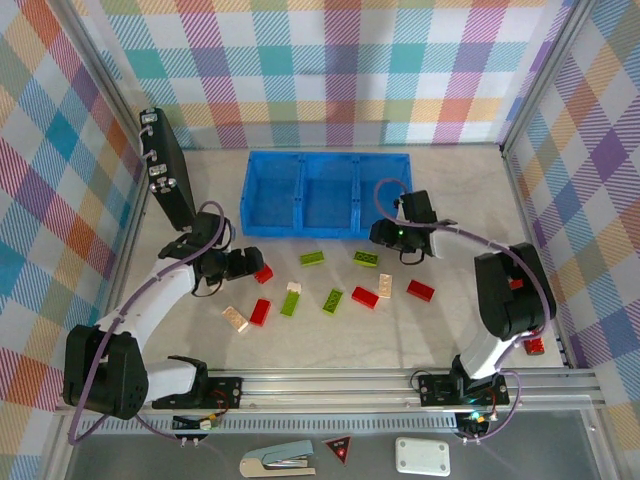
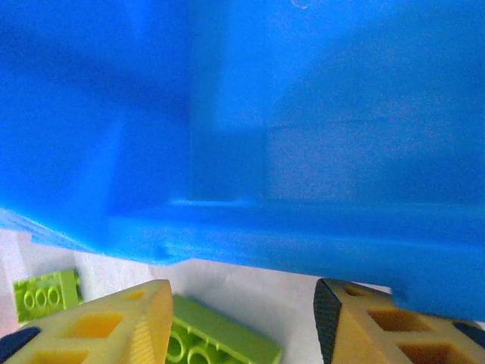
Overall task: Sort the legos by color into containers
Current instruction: Rotate the container at the top-center of the table.
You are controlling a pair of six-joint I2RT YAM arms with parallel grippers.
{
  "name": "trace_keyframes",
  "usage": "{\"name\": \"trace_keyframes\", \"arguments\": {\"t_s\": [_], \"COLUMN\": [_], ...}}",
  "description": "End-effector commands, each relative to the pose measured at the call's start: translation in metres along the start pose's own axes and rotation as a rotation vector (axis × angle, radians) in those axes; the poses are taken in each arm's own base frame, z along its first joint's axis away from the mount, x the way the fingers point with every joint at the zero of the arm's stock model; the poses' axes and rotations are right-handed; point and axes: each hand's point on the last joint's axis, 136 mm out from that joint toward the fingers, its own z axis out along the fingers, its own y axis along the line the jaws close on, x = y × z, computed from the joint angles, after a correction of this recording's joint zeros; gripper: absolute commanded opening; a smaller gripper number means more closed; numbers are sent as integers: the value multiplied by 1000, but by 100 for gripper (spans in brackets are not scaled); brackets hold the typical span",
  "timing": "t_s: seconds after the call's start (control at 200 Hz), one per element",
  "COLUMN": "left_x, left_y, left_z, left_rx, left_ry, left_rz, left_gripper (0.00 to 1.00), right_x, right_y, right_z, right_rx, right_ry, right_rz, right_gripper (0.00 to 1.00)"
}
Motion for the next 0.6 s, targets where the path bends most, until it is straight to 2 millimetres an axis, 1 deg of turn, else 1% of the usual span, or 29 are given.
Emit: {"name": "trace_keyframes", "arguments": {"t_s": [0.0,0.125,0.255,0.385,0.485,0.55,0.595], "left_x": [11,13,14,14,14,13,11], "left_y": [30,47,59,67,71,76,79], "left_z": [0,-1,5,17,26,30,33], "left_rx": [-168,-257,-275,-279,-301,-321,-338], "left_ry": [32,32,61,113,147,154,154], "left_rz": [-43,-45,-60,-62,-55,-53,-51], "left_gripper": [90,90,91,89,86,85,83], "right_x": [-29,-38,-39,-31,-22,-15,-11], "right_y": [4,5,21,30,33,33,33], "right_z": [0,-6,-24,-45,-62,-73,-80], "right_rx": [3,23,-27,-61,-78,-83,-87], "right_ry": [-68,-77,-65,-53,-54,-54,-57], "right_rz": [-26,-32,-60,-78,-87,-89,-92], "right_gripper": [53,51,51,52,52,52,53]}}
